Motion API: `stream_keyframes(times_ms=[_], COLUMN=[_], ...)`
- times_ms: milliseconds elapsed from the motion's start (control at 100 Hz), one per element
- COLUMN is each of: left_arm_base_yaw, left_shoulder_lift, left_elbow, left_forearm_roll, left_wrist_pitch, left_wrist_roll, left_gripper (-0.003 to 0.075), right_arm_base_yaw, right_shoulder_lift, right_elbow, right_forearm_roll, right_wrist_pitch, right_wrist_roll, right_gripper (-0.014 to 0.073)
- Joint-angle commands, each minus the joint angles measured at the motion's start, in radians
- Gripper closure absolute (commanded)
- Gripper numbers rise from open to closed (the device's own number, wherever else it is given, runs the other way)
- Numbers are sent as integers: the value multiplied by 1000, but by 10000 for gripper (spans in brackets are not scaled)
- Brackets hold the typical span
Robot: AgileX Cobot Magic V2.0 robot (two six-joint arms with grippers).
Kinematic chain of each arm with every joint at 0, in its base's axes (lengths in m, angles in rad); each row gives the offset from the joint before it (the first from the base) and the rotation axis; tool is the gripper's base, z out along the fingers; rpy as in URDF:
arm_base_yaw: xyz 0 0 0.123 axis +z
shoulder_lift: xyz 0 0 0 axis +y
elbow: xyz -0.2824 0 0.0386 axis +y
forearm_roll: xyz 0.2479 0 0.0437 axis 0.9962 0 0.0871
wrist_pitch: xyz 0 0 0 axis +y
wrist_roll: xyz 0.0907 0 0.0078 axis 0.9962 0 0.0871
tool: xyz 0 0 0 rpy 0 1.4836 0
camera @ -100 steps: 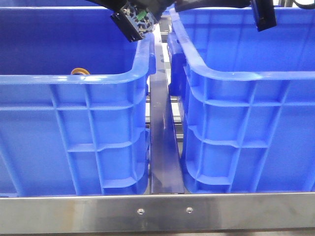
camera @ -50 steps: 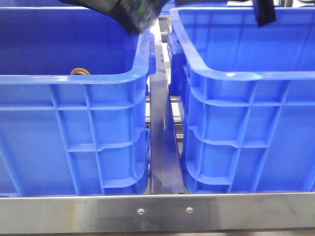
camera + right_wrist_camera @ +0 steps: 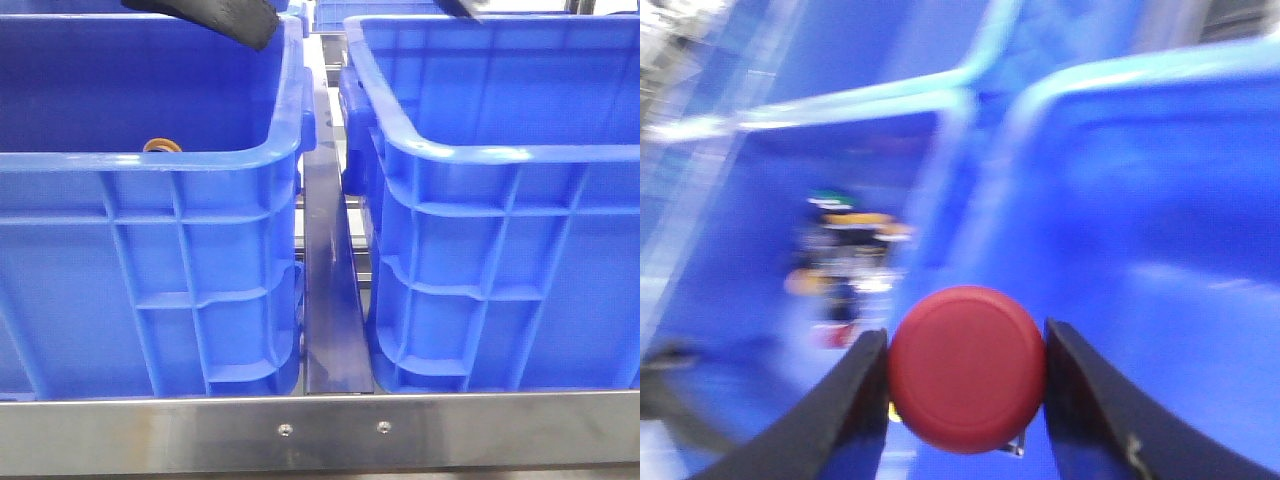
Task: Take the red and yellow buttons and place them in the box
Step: 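Carry the red button with the right gripper and set it in the empty bin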
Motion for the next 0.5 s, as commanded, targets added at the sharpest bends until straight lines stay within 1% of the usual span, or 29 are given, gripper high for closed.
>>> stream_keyframes(times_ms=[0,60,150,250,490], left_arm_base_yaw=[-9,-9,-9,-9,-9], left_shoulder_lift=[-37,-37,-37,-37,-37], left_elbow=[-28,-28,-28,-28,-28], left_forearm_roll=[-68,-68,-68,-68,-68], left_wrist_pitch=[-3,-1,1,1,-1], left_wrist_roll=[2,2,2,2,2], left_gripper=[167,167,167,167,167], right_arm_base_yaw=[-6,0,2,9,70], right_shoulder_lift=[-38,-35,-20,8,94], right_elbow=[-34,-34,-33,-33,-33], right_forearm_roll=[-26,-73,-105,-113,-113], right_wrist_pitch=[-77,-140,-244,-354,-526], right_wrist_roll=[-67,-75,-76,-108,-196], right_gripper=[383,383,383,383,383])
